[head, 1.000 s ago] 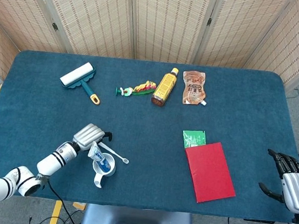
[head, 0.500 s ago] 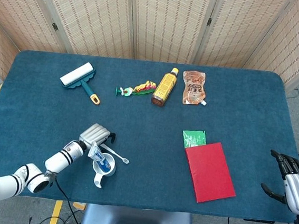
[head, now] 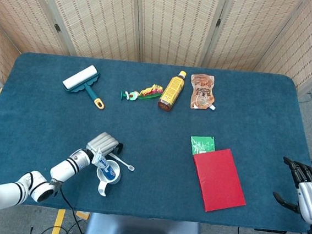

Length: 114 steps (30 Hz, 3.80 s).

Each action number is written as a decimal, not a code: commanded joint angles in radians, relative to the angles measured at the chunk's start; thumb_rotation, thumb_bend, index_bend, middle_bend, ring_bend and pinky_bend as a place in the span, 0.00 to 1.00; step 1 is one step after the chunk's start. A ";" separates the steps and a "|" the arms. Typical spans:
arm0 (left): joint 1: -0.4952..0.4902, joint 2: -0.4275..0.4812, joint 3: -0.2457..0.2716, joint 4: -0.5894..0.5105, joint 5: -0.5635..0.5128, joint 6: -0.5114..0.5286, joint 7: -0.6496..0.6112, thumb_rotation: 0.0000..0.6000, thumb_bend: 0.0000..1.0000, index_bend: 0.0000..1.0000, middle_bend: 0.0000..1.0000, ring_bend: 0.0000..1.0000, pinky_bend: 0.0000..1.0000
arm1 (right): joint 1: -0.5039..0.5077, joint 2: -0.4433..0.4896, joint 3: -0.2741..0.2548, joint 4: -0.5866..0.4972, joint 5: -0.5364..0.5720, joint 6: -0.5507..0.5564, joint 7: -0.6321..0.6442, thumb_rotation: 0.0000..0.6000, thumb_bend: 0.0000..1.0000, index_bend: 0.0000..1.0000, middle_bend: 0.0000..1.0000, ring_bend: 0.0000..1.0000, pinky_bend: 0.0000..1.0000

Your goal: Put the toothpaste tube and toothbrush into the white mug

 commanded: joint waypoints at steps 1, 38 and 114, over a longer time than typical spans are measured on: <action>-0.001 -0.002 -0.002 0.000 -0.004 -0.001 0.001 1.00 0.32 0.54 0.98 0.87 1.00 | -0.001 0.000 0.001 0.001 0.000 0.002 0.001 1.00 0.09 0.09 0.21 0.17 0.18; 0.006 0.020 -0.046 0.006 -0.048 0.026 -0.070 1.00 0.47 0.62 0.98 0.87 1.00 | 0.002 0.005 0.005 -0.003 -0.003 -0.001 0.001 1.00 0.09 0.09 0.21 0.17 0.18; 0.293 0.451 0.117 -0.477 0.378 0.583 -1.000 1.00 0.47 0.64 0.99 0.88 1.00 | 0.046 0.052 0.029 -0.117 -0.025 0.001 -0.126 1.00 0.09 0.09 0.21 0.17 0.18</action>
